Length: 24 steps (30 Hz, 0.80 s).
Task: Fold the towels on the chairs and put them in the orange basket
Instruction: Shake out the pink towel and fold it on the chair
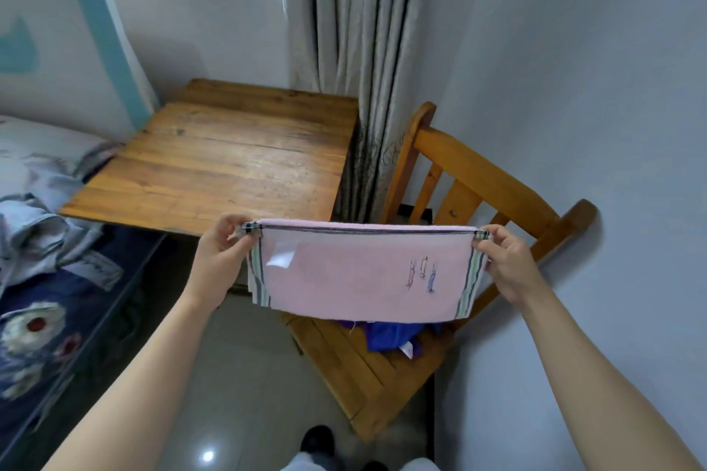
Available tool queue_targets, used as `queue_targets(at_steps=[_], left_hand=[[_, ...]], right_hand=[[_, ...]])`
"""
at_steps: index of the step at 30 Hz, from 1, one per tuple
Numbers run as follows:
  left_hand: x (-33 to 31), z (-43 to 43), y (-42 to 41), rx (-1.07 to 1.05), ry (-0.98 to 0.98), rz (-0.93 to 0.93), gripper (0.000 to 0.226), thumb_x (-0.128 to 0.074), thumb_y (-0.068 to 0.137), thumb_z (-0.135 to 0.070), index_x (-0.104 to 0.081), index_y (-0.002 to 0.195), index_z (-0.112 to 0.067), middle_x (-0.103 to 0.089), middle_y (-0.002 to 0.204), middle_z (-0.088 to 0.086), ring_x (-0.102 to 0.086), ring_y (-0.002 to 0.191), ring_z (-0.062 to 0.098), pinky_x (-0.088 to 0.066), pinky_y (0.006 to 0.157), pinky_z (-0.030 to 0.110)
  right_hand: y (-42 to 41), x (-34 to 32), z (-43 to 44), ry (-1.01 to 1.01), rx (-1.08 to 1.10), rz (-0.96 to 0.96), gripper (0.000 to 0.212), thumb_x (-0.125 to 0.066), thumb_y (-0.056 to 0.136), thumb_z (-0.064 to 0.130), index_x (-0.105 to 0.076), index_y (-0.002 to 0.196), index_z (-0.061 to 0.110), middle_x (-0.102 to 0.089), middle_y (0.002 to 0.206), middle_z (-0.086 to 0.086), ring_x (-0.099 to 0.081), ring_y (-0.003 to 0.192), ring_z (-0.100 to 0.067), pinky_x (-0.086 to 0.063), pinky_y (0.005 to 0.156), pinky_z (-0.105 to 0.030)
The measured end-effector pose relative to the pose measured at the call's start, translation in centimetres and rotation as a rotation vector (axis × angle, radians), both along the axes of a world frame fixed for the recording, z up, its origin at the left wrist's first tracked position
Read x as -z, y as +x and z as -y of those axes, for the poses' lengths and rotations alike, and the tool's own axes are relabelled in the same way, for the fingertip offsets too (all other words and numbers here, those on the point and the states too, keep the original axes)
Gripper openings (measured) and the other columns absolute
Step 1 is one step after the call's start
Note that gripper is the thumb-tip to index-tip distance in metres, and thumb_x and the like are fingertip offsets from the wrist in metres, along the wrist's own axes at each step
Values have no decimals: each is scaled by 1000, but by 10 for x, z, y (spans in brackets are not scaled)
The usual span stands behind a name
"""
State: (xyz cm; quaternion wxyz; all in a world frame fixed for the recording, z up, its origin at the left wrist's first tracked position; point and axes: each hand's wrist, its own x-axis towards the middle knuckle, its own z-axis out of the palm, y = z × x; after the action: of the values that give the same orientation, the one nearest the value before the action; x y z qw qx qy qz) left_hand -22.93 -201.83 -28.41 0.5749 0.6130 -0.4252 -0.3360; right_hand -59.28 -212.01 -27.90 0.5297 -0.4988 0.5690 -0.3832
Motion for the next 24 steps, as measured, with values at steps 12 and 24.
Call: queue_targets(at_steps=[12, 24], left_hand=[[50, 31, 2, 51, 278, 147, 17, -62, 84, -1, -57, 77, -16, -60, 77, 5, -53, 71, 16, -43, 63, 22], [324, -41, -55, 588, 373, 1152, 16, -41, 61, -26, -40, 77, -26, -64, 68, -2, -51, 72, 19, -27, 61, 29]], right_hand=[[-7, 45, 18, 83, -90, -316, 9, -60, 88, 10, -55, 95, 8, -62, 86, -2, -57, 86, -16, -45, 65, -24], [-56, 310, -54, 282, 18, -828, 31, -61, 76, -14, -67, 103, -1, -56, 113, -26, -55, 104, -39, -40, 89, -33]])
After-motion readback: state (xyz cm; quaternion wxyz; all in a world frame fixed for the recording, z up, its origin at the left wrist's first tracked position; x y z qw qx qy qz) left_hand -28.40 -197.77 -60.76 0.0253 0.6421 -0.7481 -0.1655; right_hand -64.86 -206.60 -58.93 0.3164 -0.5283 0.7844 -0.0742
